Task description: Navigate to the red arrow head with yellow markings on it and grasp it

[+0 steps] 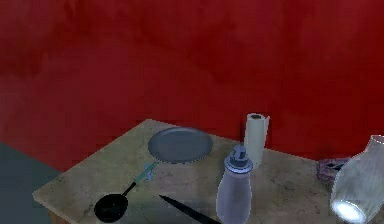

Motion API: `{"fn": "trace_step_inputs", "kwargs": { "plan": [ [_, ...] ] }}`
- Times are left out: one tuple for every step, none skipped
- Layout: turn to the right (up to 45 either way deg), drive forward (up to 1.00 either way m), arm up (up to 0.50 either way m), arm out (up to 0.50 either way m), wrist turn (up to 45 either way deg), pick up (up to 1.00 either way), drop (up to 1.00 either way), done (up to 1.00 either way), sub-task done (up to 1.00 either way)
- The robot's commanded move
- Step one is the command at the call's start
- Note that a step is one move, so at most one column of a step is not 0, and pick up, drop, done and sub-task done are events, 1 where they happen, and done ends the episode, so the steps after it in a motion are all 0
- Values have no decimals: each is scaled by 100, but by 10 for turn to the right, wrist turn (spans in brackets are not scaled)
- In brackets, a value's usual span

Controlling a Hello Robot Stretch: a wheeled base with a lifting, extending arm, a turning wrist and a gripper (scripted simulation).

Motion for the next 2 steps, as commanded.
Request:
{"fn": "trace_step_inputs", "kwargs": {
  "plan": [
    [0, 0, 0, 0, 0, 100, 0, 0, 0],
    [0, 0, 10, 0, 0, 0, 0, 0, 0]
  ]
}}
